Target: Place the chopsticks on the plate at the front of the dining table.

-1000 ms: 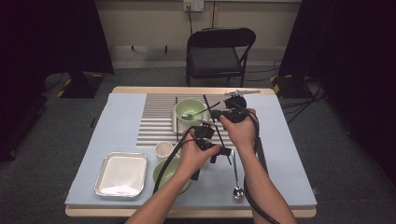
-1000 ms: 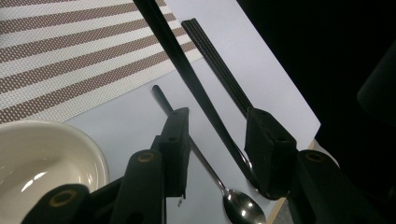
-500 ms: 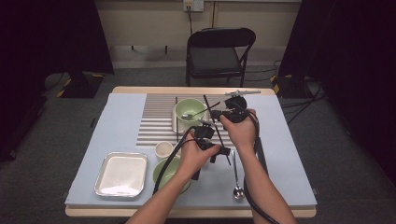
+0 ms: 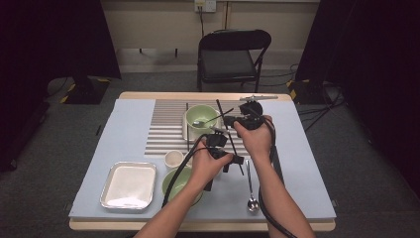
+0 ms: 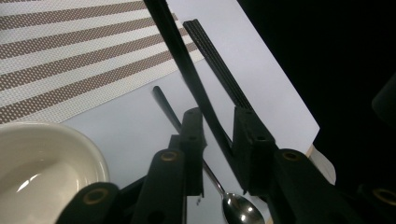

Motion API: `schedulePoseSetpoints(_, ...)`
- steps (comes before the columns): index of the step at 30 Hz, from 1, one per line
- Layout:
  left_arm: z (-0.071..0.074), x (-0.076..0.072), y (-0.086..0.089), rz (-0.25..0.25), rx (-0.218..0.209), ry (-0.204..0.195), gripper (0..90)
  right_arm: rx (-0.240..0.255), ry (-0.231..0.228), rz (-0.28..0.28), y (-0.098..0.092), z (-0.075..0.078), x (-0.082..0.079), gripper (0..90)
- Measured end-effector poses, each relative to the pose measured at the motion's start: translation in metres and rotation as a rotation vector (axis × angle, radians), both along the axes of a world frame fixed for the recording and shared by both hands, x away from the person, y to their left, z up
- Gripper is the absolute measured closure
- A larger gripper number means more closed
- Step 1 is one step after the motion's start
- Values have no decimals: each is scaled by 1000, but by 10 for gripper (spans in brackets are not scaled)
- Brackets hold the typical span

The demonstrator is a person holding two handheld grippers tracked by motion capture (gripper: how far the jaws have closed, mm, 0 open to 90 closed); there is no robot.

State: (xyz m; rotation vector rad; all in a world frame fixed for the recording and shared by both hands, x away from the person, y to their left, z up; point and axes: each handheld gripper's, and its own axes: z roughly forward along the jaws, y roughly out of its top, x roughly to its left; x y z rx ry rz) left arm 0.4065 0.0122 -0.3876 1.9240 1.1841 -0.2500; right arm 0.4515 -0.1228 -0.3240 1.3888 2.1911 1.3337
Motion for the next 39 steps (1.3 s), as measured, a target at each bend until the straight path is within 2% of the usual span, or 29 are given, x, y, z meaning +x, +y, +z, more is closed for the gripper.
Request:
schedulePoseSetpoints(8,2,1,3,19,-5,14,797,27,-2,4,-3,2,0,859)
schedulePoseSetpoints(11,3,1,4,32,-15,43,806,33,-6,3,-5,2,0,858)
schedulePoseSetpoints(14,4,1,5,41,-12,43,818,37,-14,2,-7,2,0,855)
schedulePoseSetpoints(15,4,1,5,42,-20,56,822,39,-17,0,-8,2,-1,849)
schedulePoseSetpoints(19,5,2,9,52,-4,68,835,22,-38,-5,-10,3,-1,835)
schedulePoseSetpoints(22,7,2,11,67,-8,80,850,6,-52,-13,-13,4,-1,810)
schedulePoseSetpoints(25,7,2,13,61,-1,81,862,0,-63,-17,-18,5,-1,789)
schedulePoseSetpoints(39,9,4,17,74,3,88,866,-6,-75,-12,-25,0,0,689)
